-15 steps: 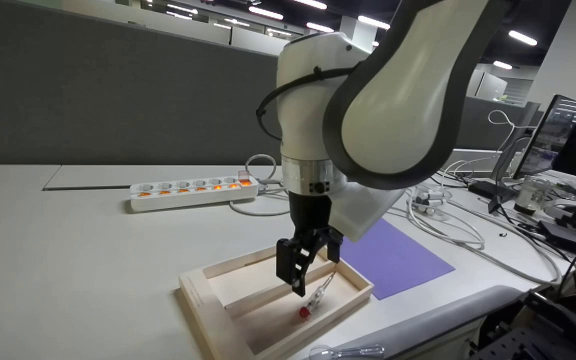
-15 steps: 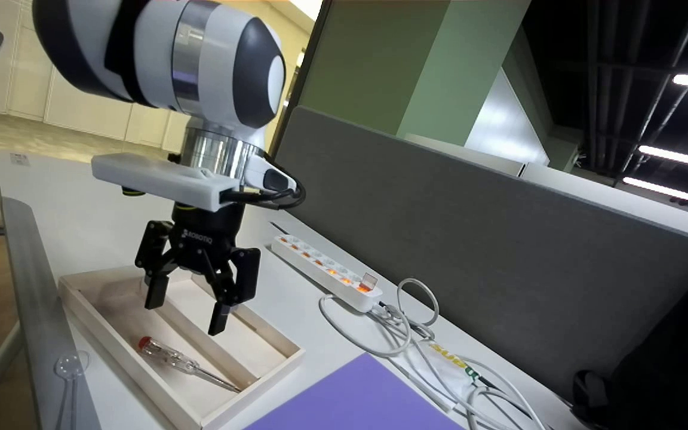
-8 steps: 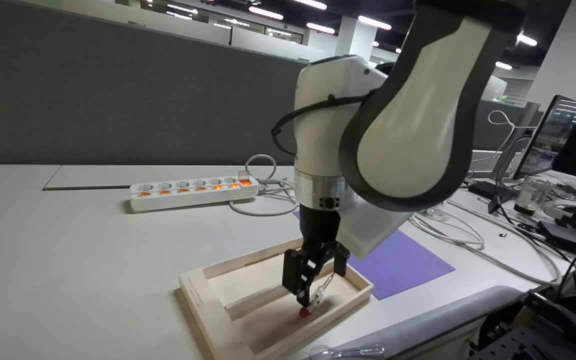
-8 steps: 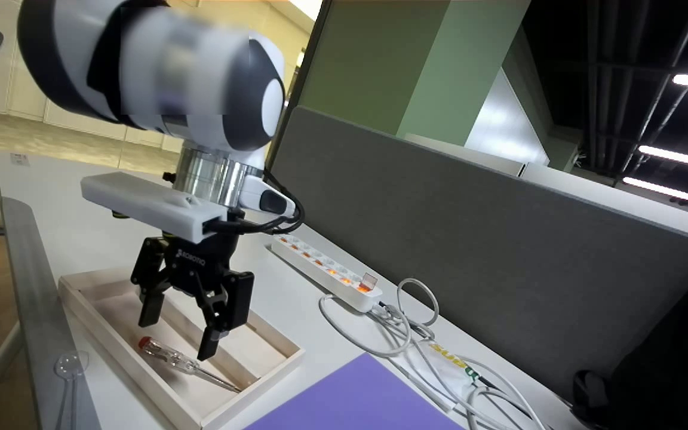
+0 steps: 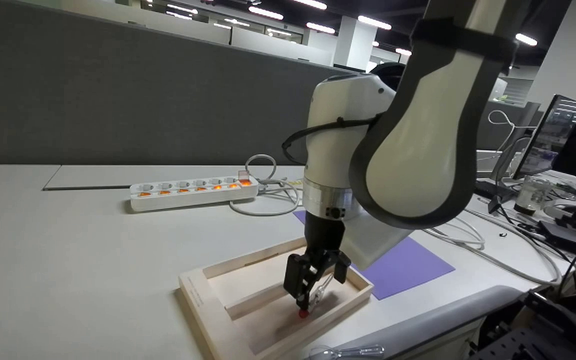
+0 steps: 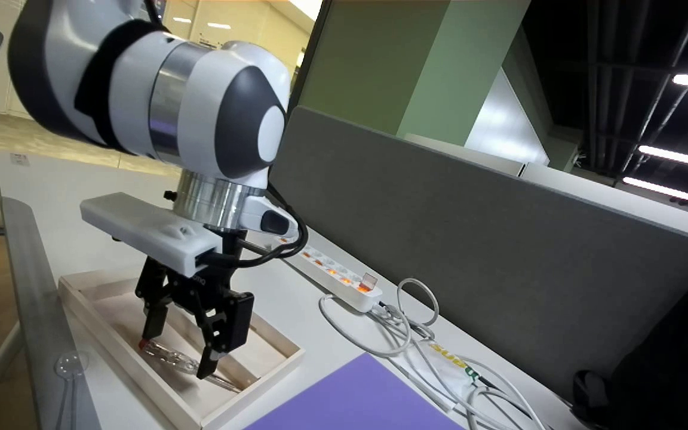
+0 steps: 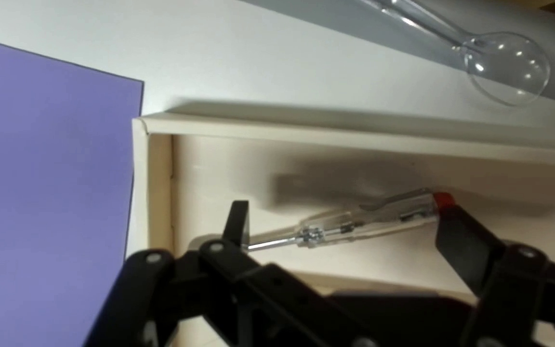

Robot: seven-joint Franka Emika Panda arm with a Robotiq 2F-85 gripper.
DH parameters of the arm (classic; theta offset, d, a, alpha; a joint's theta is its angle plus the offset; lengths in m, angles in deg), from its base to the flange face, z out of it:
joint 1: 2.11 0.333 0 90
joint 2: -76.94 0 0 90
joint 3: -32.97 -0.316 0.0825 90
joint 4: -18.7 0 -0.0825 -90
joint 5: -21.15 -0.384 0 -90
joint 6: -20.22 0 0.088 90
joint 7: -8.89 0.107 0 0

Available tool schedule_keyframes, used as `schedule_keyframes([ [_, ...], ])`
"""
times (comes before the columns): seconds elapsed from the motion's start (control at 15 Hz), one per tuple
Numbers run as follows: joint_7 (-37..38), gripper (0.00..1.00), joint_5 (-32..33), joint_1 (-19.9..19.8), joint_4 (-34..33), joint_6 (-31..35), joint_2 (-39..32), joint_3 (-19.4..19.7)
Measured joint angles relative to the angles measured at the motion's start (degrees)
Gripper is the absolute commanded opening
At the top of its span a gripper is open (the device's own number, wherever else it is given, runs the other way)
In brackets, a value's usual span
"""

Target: Put the screwdriver on the tray onto the table

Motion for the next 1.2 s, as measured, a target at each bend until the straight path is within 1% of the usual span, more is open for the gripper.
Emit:
schedule_keyframes([
  [0.33, 0.0, 1.00, 0.0, 1.5, 0.0, 6.2, -1.9, 2.1],
  [0.67, 0.0, 1.00, -0.1, 2.4, 0.0, 9.6, -4.9, 3.0],
  [0.73, 0.0, 0.86, -0.2, 2.4, 0.0, 10.2, -5.3, 3.0],
  [0.8, 0.0, 0.74, -0.2, 2.4, 0.0, 10.8, -5.6, 3.1],
  [0.87, 0.0, 0.68, -0.2, 2.4, 0.1, 11.3, -5.8, 3.1],
  [1.2, 0.0, 0.35, -0.5, 2.4, 0.4, 13.9, -5.8, 4.2],
])
